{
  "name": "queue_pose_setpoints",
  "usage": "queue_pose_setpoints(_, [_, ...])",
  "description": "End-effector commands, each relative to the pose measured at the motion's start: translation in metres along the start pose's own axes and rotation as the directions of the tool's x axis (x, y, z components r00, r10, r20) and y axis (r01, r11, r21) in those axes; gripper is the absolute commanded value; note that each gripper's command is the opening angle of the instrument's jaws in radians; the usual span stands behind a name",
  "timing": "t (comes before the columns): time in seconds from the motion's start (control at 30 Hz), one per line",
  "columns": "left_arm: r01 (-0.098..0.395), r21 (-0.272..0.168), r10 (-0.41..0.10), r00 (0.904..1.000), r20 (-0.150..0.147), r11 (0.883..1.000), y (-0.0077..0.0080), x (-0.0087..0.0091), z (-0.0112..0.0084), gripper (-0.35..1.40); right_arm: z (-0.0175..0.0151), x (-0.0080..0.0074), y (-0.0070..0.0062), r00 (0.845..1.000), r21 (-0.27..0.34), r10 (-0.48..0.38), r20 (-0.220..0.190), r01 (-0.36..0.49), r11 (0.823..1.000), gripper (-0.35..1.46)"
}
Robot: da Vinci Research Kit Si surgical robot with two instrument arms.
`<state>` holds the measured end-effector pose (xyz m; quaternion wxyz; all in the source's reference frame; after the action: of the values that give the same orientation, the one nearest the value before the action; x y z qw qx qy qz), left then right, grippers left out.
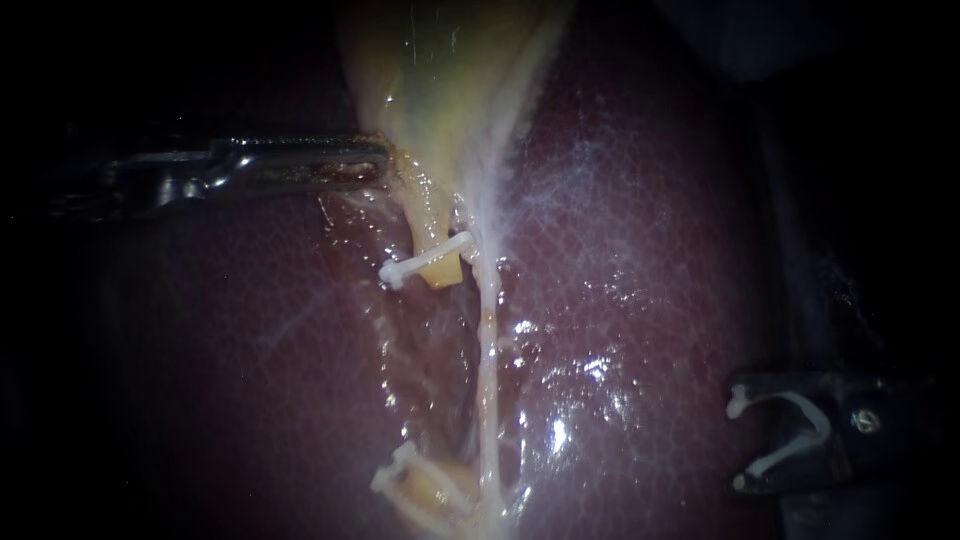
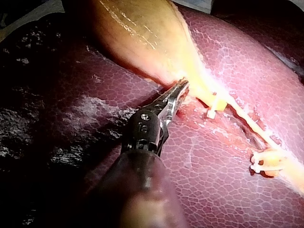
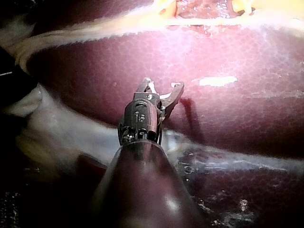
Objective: Clipping first clip right tube
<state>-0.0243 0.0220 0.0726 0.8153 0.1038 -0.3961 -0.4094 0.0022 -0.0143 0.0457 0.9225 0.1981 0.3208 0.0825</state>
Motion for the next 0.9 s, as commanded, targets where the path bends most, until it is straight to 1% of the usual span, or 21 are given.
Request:
queue_pose_setpoints(0.03, [-0.001, 0.002, 0.001, 1.0000, 0.000, 1.000, 0.0000, 0.0000, 0.0000, -0.35, 0.0000, 0.0000, 0.0000, 1.000, 0.000, 0.000, 0.000, 0.000, 1.000, 0.49])
queue_pose_setpoints(0.13, [-0.001, 0.005, 0.001, 1.0000, -0.004, 1.000, 0.0002, 0.0000, -0.0005, -0.35, 0.0000, 0.0000, 0.0000, 1.000, 0.000, 0.000, 0.000, 0.000, 1.000, 0.49])
queue_pose_setpoints(0.2, [0.000, 0.011, 0.000, 1.0000, 0.004, 1.000, 0.0005, -0.0003, -0.0011, -0.35, 0.0000, 0.0000, 0.0000, 1.000, 0.000, 0.000, 0.000, 0.000, 1.000, 0.49])
queue_pose_setpoints(0.27, [0.004, 0.024, -0.004, 0.9997, 0.024, 1.000, 0.0011, -0.0009, -0.0021, -0.35, 0.0000, 0.0000, 0.0000, 1.000, -0.001, 0.000, -0.003, 0.000, 1.000, 0.49])
queue_pose_setpoints(0.3, [0.006, 0.023, -0.007, 0.9995, 0.031, 1.000, 0.0015, -0.0013, -0.0027, -0.35, 0.0000, 0.0000, 0.0000, 1.000, -0.001, 0.000, -0.003, 0.000, 1.000, 0.49])
queue_pose_setpoints(0.37, [0.022, 0.015, -0.023, 0.9980, 0.058, 1.000, 0.0023, -0.0024, -0.0040, -0.35, 0.0001, 0.0000, 0.0000, 1.000, -0.001, 0.001, -0.003, -0.001, 1.000, 0.49])
queue_pose_setpoints(0.47, [0.019, 0.012, -0.020, 0.9947, 0.100, 1.000, 0.0035, -0.0041, -0.0058, -0.35, 0.0001, 0.0001, 0.0001, 1.000, -0.002, 0.001, -0.003, -0.001, 1.000, 0.49])
queue_pose_setpoints(0.57, [0.013, 0.007, -0.014, 0.9912, 0.132, 1.000, 0.0043, -0.0052, -0.0070, -0.35, 0.0001, 0.0001, 0.0001, 1.000, -0.002, 0.001, -0.003, -0.001, 1.000, 0.49])
queue_pose_setpoints(0.67, [0.012, 0.006, -0.013, 0.9898, 0.142, 1.000, 0.0046, -0.0056, -0.0075, -0.35, 0.0001, 0.0001, 0.0001, 1.000, -0.002, 0.001, -0.003, -0.001, 1.000, 0.49])
queue_pose_setpoints(0.83, [0.012, 0.004, -0.012, 0.9897, 0.143, 1.000, 0.0045, -0.0054, -0.0075, -0.35, 0.0002, 0.0002, 0.0001, 1.000, -0.003, 0.002, -0.005, -0.002, 1.000, 0.49])
queue_pose_setpoints(0.9, [0.011, 0.004, -0.012, 0.9897, 0.143, 1.000, 0.0045, -0.0053, -0.0075, -0.35, 0.0003, 0.0004, 0.0001, 1.000, 0.004, 0.003, -0.013, -0.003, 1.000, 0.49])
